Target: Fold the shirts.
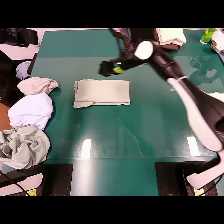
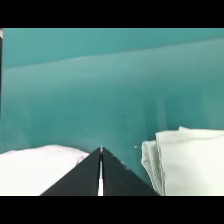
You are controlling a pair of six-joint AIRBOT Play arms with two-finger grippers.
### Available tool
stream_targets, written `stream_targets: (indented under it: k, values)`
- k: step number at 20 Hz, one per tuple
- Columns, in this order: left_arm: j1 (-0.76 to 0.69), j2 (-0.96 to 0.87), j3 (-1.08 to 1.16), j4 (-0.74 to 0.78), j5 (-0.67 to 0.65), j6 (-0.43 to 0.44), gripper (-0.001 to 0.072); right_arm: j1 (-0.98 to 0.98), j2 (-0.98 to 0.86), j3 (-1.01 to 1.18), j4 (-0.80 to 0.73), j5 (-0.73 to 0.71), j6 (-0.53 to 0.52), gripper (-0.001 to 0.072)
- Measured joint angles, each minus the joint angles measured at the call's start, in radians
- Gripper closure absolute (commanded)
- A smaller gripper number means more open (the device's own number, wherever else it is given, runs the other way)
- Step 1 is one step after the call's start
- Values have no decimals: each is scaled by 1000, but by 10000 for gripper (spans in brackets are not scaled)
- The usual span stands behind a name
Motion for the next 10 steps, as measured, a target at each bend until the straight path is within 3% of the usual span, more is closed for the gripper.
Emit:
stream_targets:
  k: [1,2,5,10]
  values:
    - [1,1,0,-8,-5,1,682,-33,34,-40,-56,32,32,220]
    - [1,0,-1,-21,-6,2,682,-70,62,-82,-103,62,59,174]
    - [1,-1,-2,-68,-10,3,682,-152,100,-175,-158,126,105,126]
    - [1,-1,-2,-109,-25,13,682,-198,13,-208,-149,180,150,112]
